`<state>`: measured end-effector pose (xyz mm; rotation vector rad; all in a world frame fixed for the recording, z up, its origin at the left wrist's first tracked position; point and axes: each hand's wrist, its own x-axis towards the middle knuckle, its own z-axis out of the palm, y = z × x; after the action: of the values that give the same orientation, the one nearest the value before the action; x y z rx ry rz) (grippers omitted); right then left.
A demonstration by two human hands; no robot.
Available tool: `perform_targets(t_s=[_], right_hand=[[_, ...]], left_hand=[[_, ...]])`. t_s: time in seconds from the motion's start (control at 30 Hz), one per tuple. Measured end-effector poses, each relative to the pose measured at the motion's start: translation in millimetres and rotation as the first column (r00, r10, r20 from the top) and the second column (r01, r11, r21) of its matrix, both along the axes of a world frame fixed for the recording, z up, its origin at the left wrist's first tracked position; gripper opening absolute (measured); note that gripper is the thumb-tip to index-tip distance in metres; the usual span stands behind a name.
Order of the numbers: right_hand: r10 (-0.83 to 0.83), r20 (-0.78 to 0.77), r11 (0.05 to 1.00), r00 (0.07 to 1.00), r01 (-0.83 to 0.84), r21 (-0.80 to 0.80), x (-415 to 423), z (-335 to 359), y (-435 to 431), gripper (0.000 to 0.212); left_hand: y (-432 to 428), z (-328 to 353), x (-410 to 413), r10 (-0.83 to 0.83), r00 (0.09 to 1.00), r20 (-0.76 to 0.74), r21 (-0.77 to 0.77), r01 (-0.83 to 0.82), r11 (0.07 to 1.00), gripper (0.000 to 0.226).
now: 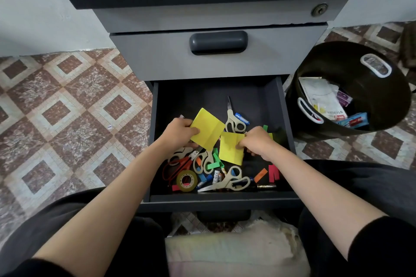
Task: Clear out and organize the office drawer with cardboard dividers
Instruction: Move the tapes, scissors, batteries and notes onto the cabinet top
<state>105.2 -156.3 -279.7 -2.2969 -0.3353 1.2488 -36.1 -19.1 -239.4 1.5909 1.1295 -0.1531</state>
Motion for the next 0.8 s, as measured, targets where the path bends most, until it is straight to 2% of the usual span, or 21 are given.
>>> perform_targets(t_s=[0.1,0.2,0.3,0.47,0.53,0.63,0.73,0.8], right_hand=[[-0.082,-0.019,0.994,0.996,0.083,0.064,-1.0,7.8,-0.2,0.008],[-0.195,-0.083,0.97,0.977,0.205,0.13,-0.9,13.0,-1.1,0.02],[-0.268,-0.122,0.932,0.956,0.289,0.217,-4.1,29.5,-2.1,0.021],[-0.227,-0.097,0.904,0.969,0.246,0.349,-5.9,75.8,-11.7,0.007],[-0.207,-0.095,0.892,0.974,0.228,0.391,-6.5,95.2,-17.6,0.01],[-0.215,-0.078,0.866,0.974,0.227,0.446,-5.4,123.6,-26.8,0.027],[-0.225,-0.076,0.832,0.971,0.232,0.504,-2.8,151.7,-35.9,0.035],[-0.224,-0.085,0.818,0.971,0.234,0.526,0.4,169.0,-41.7,0.033]], left_hand=[[-4.0,4.2,-4.6,0.121,0.988,0.093,-0.055,-0.116,0.992,0.008],[-8.2,20.3,-3.0,0.14,0.978,0.153,-0.029,-0.137,0.99,0.013],[-10.8,45.7,-3.3,0.188,0.955,0.227,-0.059,-0.18,0.982,0.019],[-16.3,80.2,-13.9,0.32,0.907,0.274,-0.15,-0.289,0.946,0.011],[-20.7,94.6,-19.7,0.374,0.881,0.291,-0.17,-0.337,0.926,0.012],[-27.2,115.6,-26.0,0.436,0.84,0.323,-0.199,-0.39,0.899,0.015],[-33.2,139.0,-29.9,0.412,0.837,0.361,-0.208,-0.358,0.91,0.007],[-37.3,156.4,-30.1,0.351,0.851,0.39,-0.177,-0.305,0.936,0.003]])
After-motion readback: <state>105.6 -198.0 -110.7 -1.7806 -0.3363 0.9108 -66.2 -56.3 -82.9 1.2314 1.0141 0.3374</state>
